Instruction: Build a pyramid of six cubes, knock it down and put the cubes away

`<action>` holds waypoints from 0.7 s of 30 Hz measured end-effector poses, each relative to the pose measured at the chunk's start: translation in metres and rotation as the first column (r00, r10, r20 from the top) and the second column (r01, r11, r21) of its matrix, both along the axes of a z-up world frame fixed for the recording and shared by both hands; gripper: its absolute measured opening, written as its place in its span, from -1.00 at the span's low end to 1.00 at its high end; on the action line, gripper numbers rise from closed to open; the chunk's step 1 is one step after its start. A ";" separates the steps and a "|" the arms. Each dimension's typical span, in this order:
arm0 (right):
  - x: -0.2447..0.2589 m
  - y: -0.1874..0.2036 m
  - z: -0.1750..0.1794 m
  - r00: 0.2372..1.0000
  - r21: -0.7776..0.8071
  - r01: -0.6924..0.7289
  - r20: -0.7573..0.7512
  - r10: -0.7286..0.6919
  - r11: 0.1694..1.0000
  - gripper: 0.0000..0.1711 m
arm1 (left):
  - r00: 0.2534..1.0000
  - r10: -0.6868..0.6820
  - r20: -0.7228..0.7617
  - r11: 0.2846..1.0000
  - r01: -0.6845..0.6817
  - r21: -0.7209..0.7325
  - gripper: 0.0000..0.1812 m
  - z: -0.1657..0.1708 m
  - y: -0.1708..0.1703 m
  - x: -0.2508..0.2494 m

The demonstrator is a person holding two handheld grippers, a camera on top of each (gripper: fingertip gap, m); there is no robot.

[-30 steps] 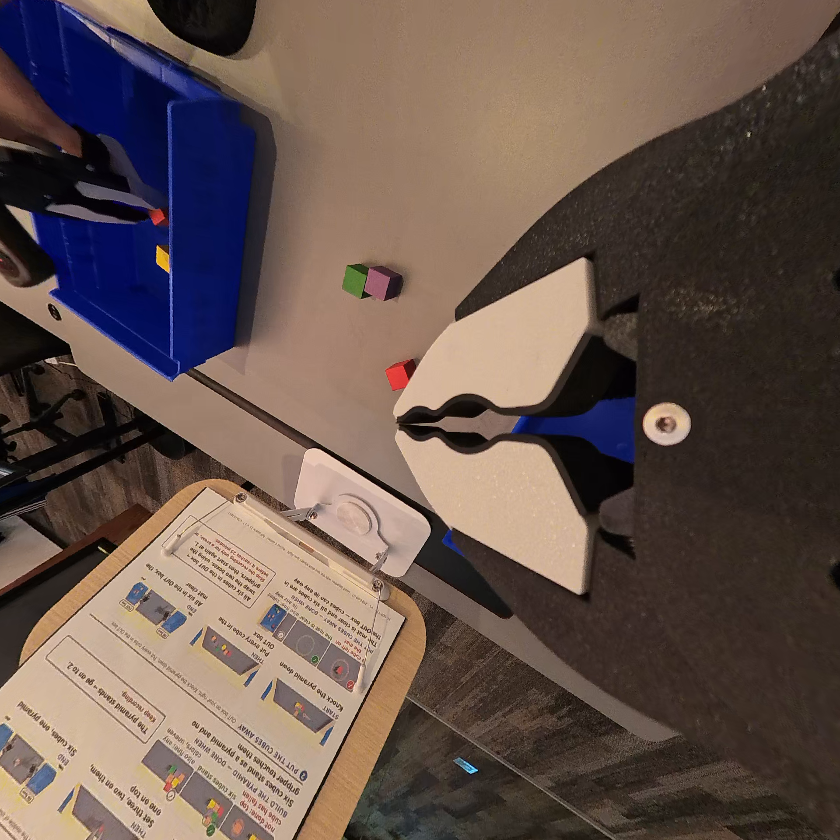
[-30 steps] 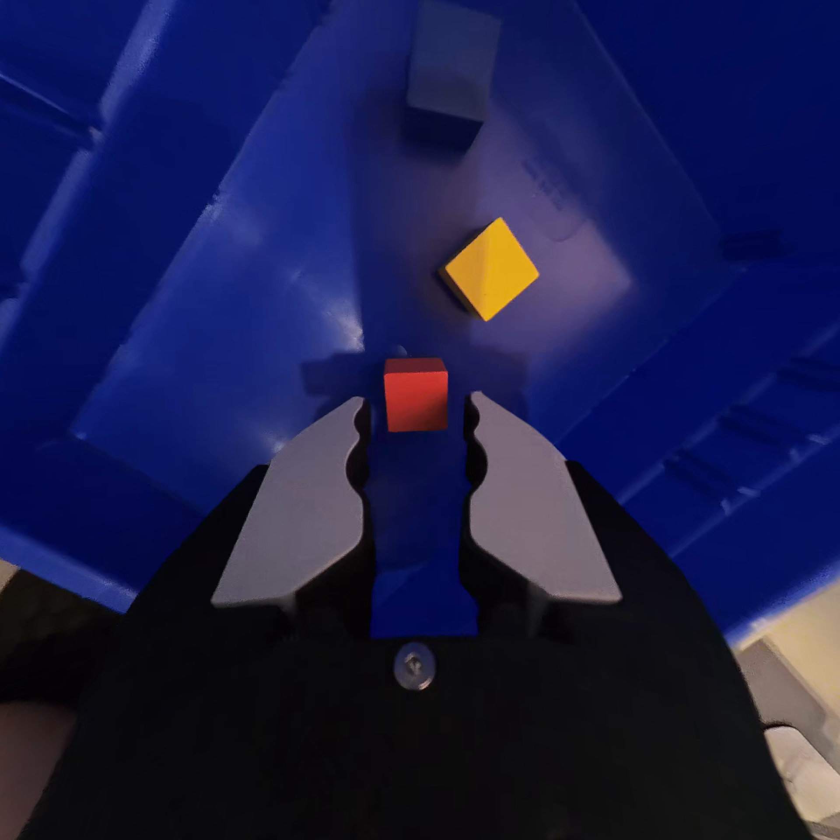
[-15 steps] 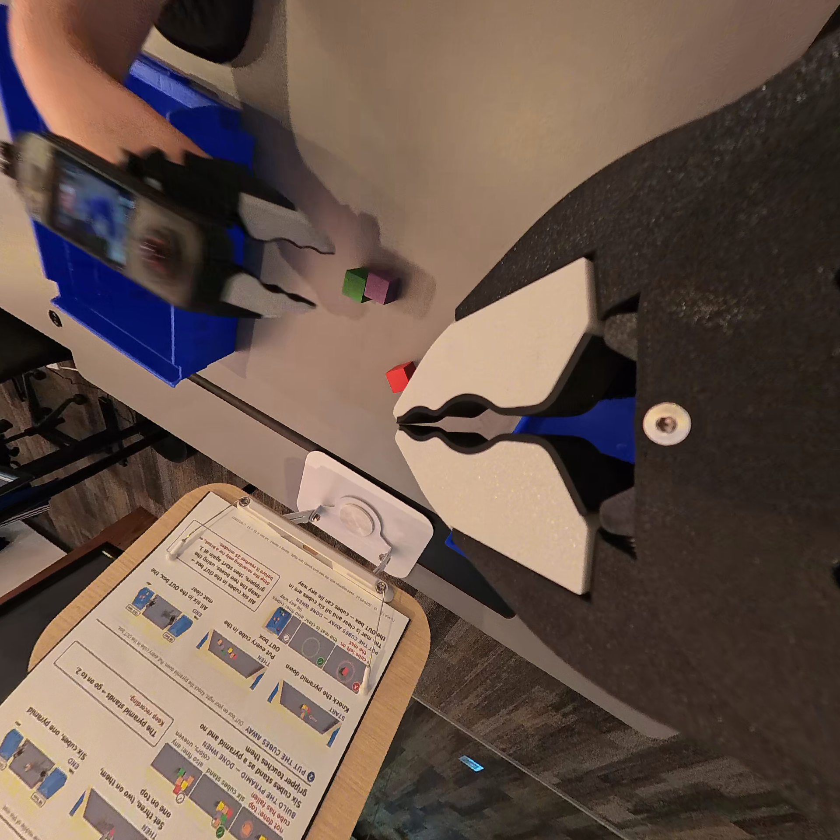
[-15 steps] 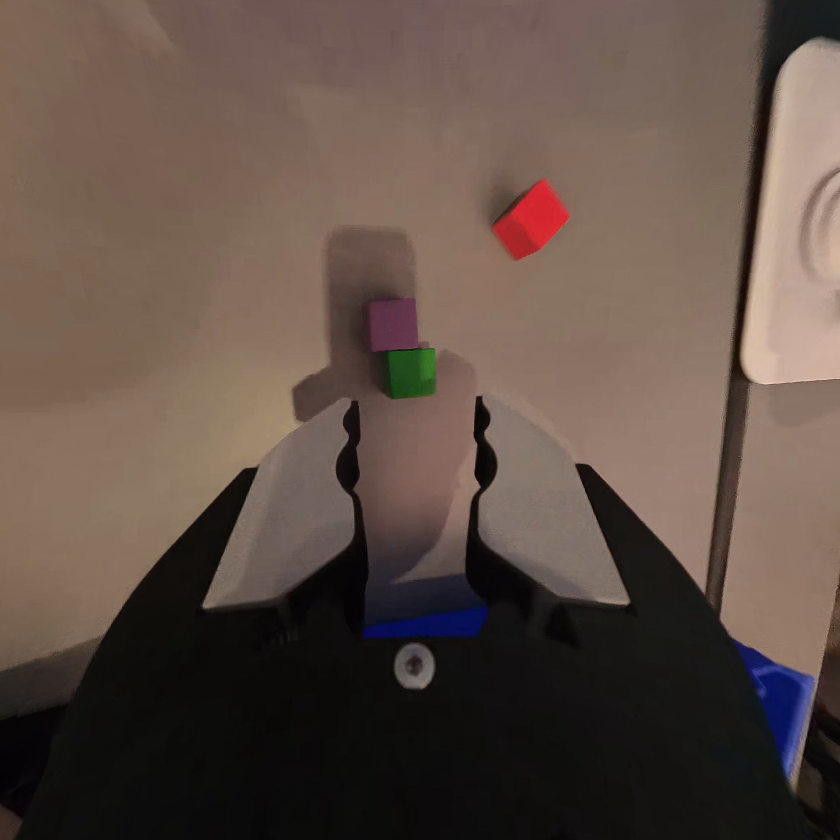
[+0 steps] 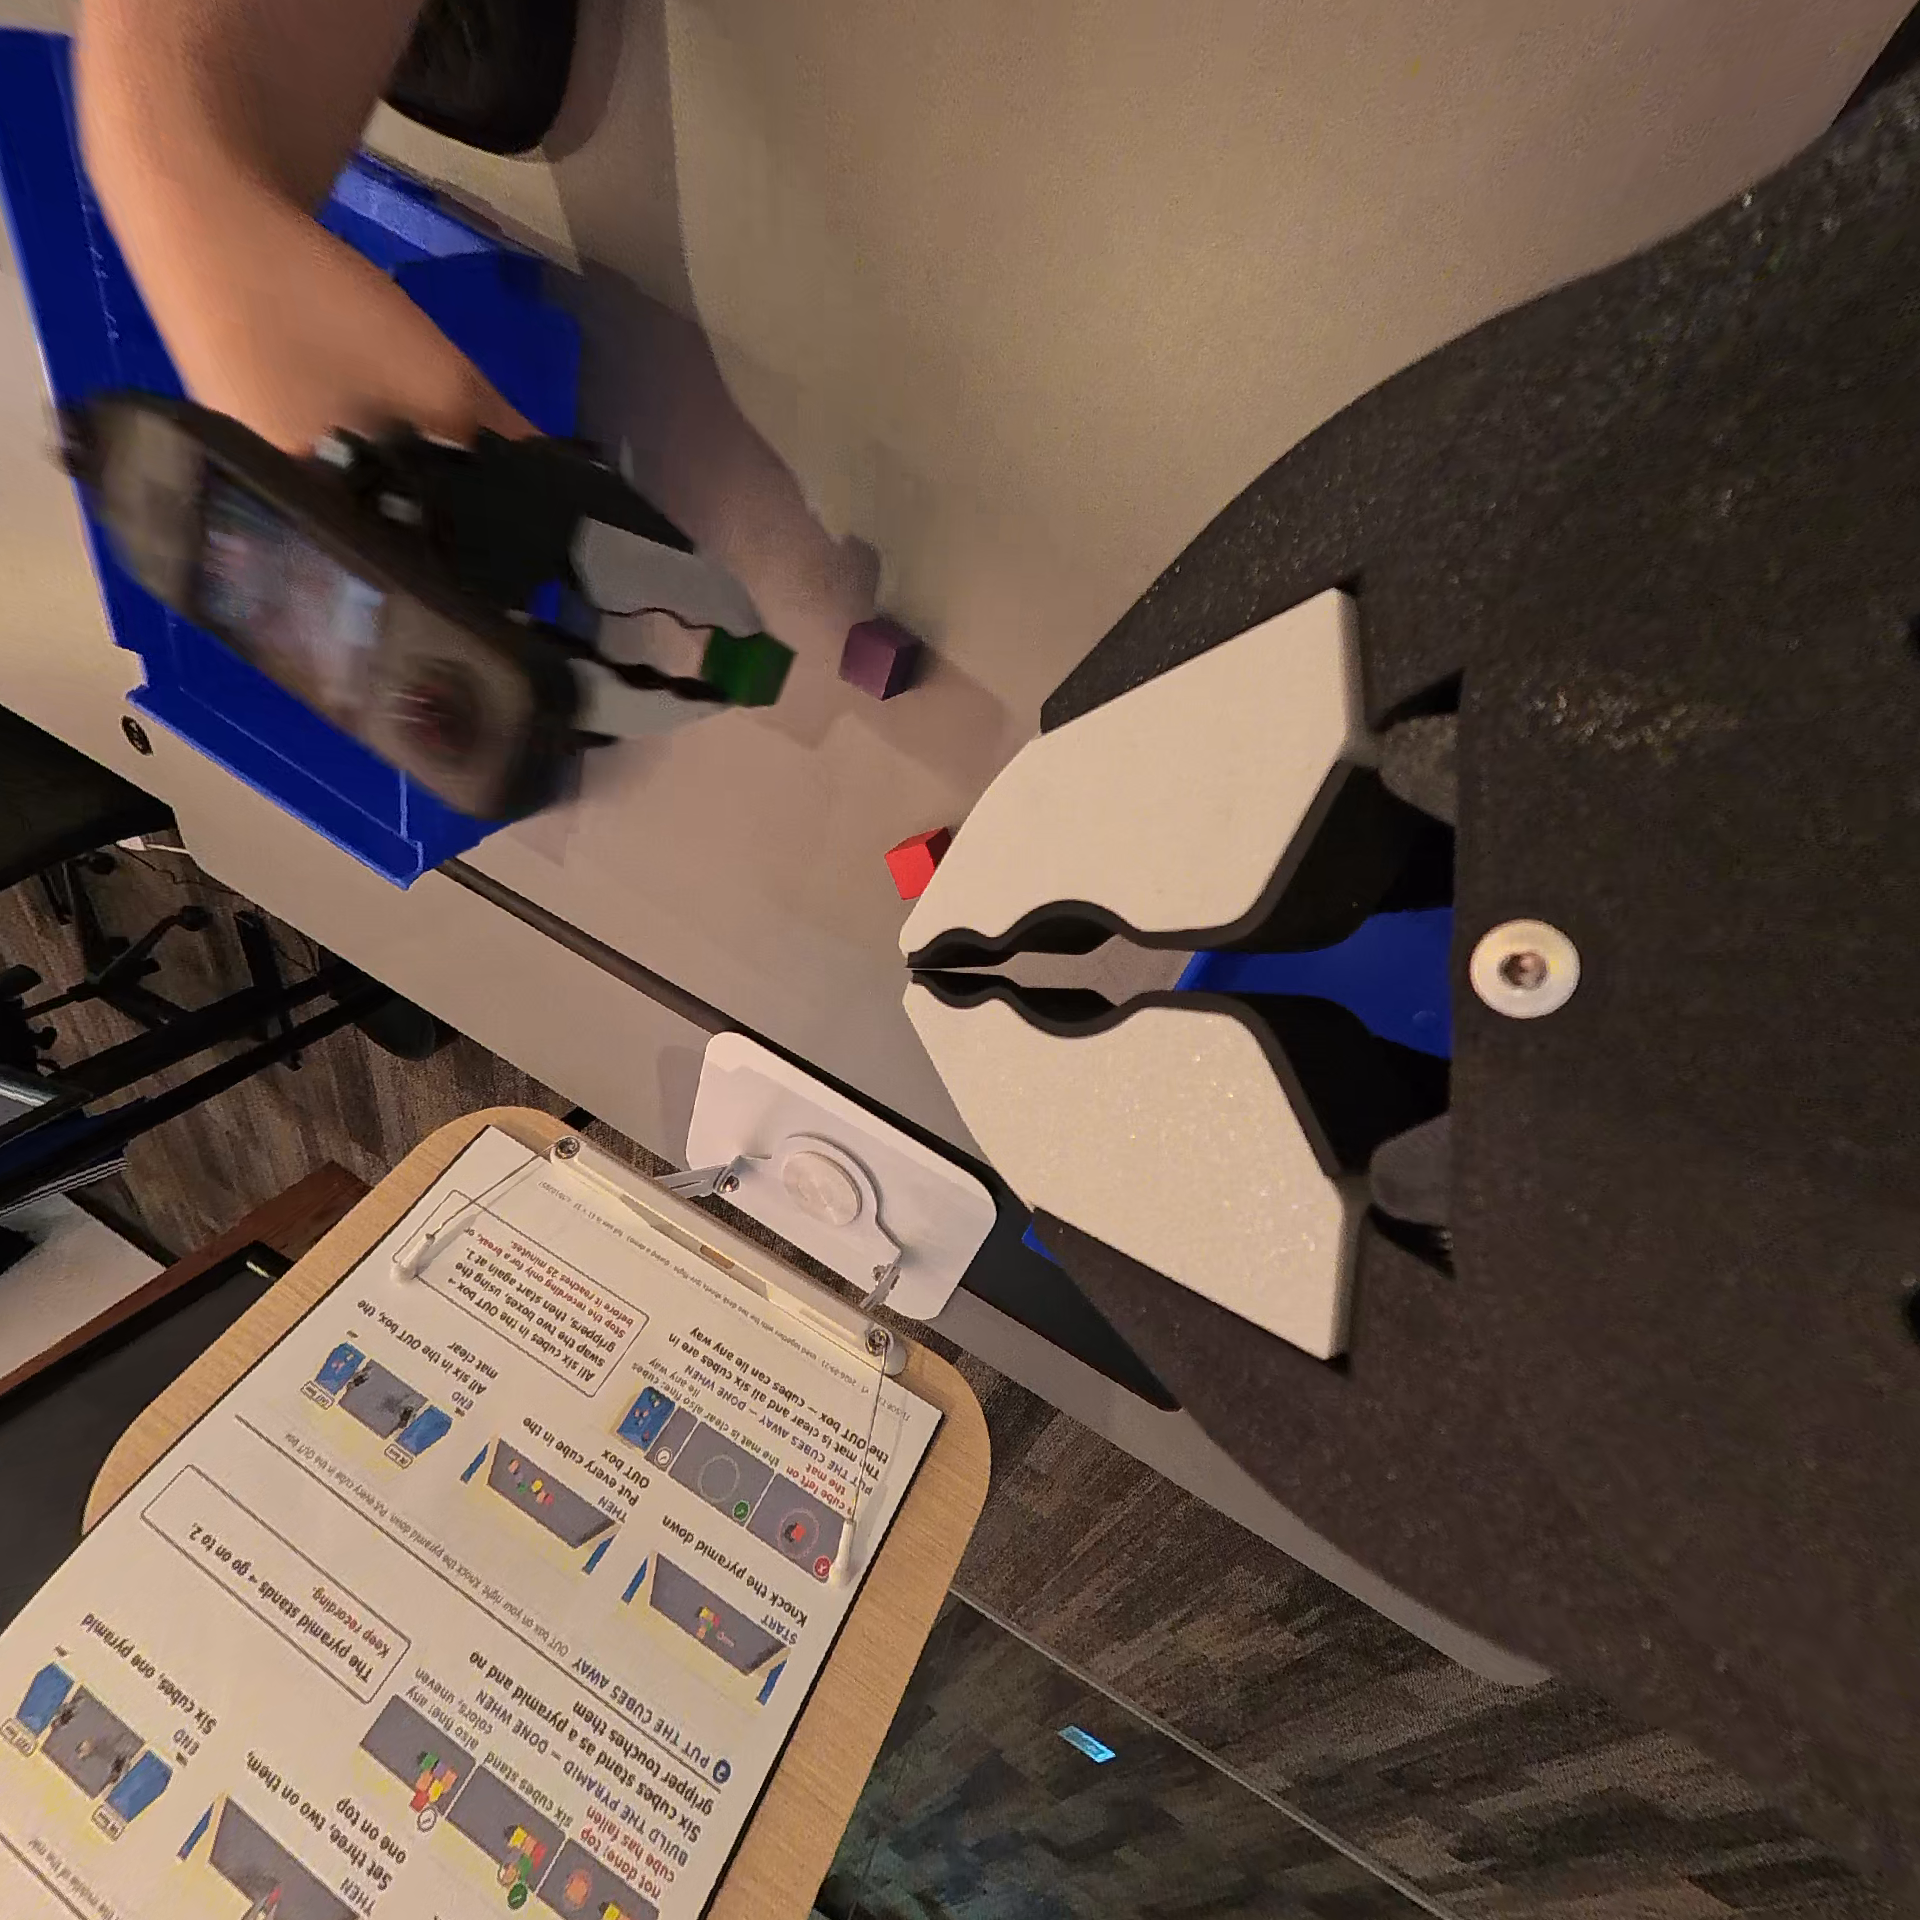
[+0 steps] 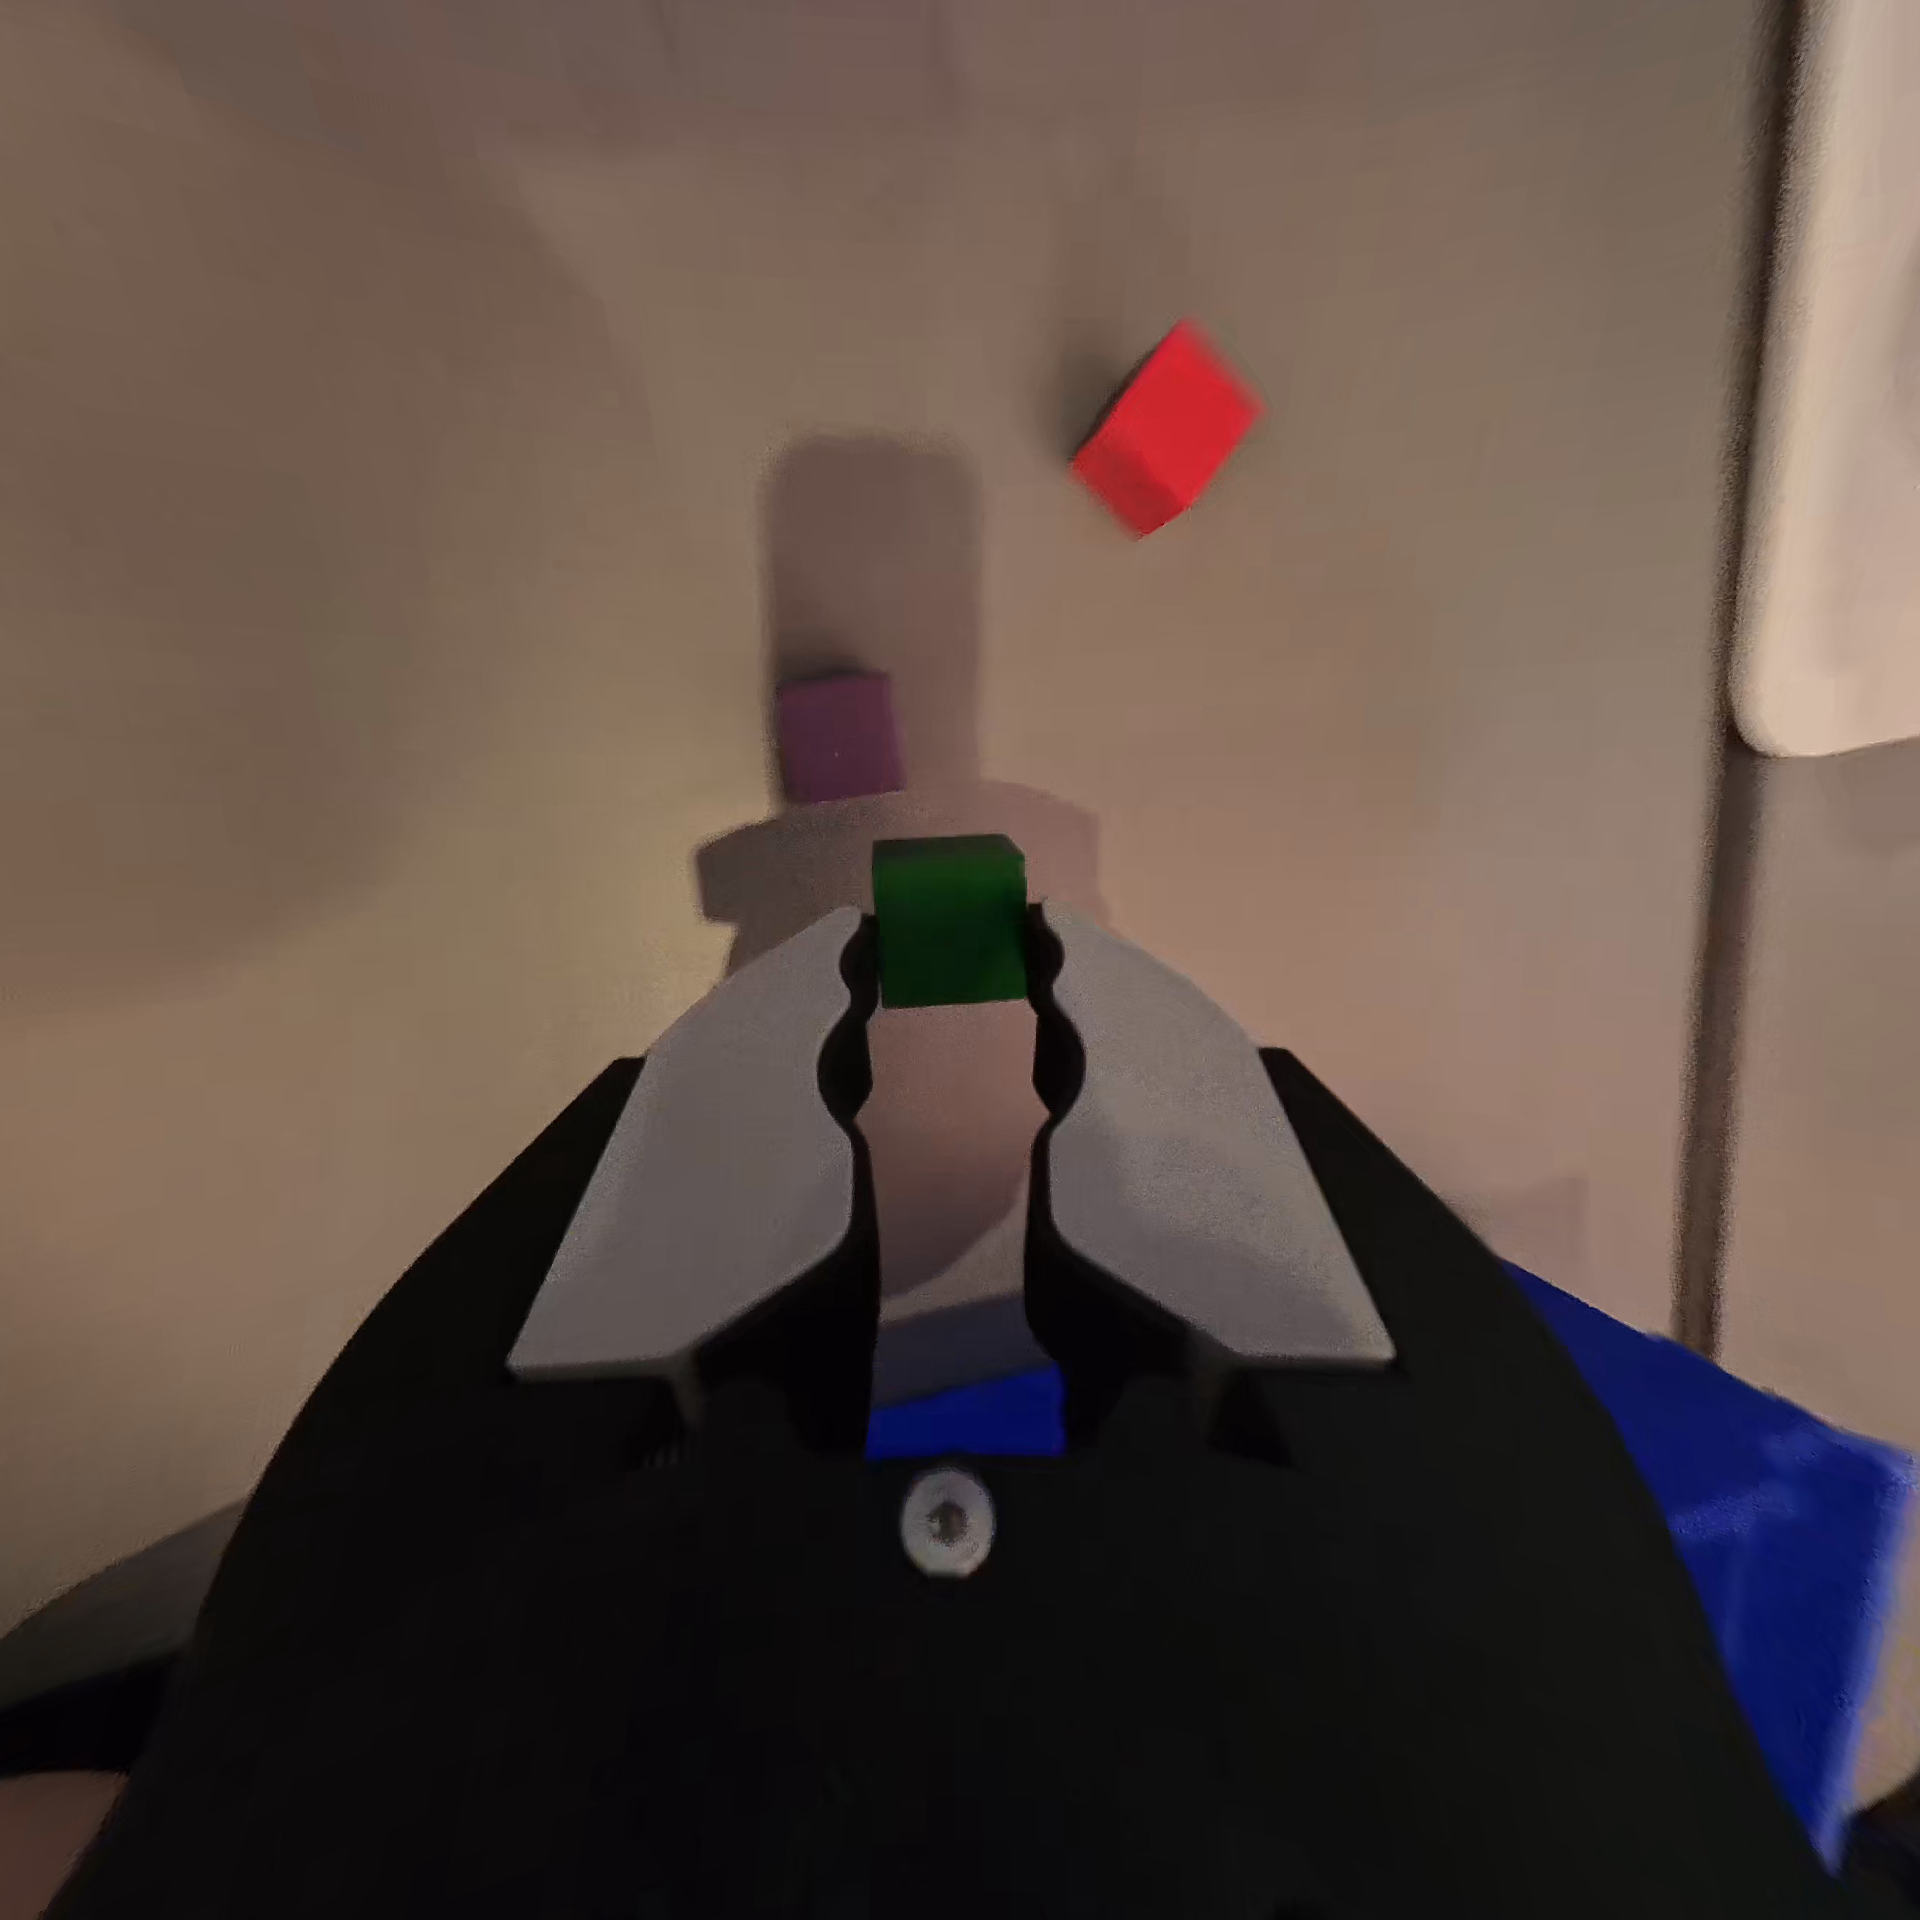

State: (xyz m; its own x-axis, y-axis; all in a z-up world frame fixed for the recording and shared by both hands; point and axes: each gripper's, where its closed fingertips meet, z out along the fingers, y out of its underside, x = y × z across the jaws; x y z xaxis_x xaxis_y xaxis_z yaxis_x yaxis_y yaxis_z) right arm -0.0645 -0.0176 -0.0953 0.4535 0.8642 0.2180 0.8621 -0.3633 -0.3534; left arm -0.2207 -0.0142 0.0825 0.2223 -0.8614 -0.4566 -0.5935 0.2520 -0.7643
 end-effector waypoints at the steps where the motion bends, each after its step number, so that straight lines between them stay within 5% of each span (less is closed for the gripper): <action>1: 0.002 -0.002 0.028 0.999 0.070 0.011 -0.054 -0.007 0.997 -0.66 | 1.000 0.000 0.002 1.000 0.000 0.001 -1.00 0.001 0.000 0.000; 4: 0.039 -0.006 0.120 0.968 0.336 0.167 -0.235 -0.089 0.927 -0.67 | 1.000 0.002 0.012 1.000 -0.002 0.001 -1.00 0.003 0.000 -0.001; 6: 0.092 -0.014 0.148 0.928 0.395 0.325 -0.307 -0.210 0.860 -0.67 | 1.000 0.003 0.012 1.000 -0.003 0.001 -1.00 0.003 0.000 -0.001; 11: 0.203 -0.025 0.073 0.837 0.140 0.536 -0.213 -0.503 0.833 -0.66 | 1.000 -0.003 -0.003 1.000 0.003 0.000 -1.00 -0.001 -0.002 0.003; 15: 0.211 -0.019 0.005 0.856 -0.058 0.491 -0.154 -0.494 0.869 -0.66 | 0.999 -0.013 -0.033 1.000 0.013 -0.001 -1.00 -0.008 -0.005 0.009; 21: 0.203 -0.016 -0.041 0.904 -0.143 0.422 -0.013 -0.428 0.895 -0.65 | 0.999 -0.013 -0.048 1.000 0.012 -0.011 -0.99 -0.013 -0.003 0.014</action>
State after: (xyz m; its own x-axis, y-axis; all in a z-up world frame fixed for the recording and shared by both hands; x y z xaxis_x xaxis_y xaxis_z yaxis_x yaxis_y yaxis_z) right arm 0.1383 -0.0339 -0.1361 0.7902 0.6068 0.0860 0.6002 -0.7378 -0.3090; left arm -0.2066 -0.0167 0.0696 0.1898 -0.8688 -0.4573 -0.6262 0.2517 -0.7380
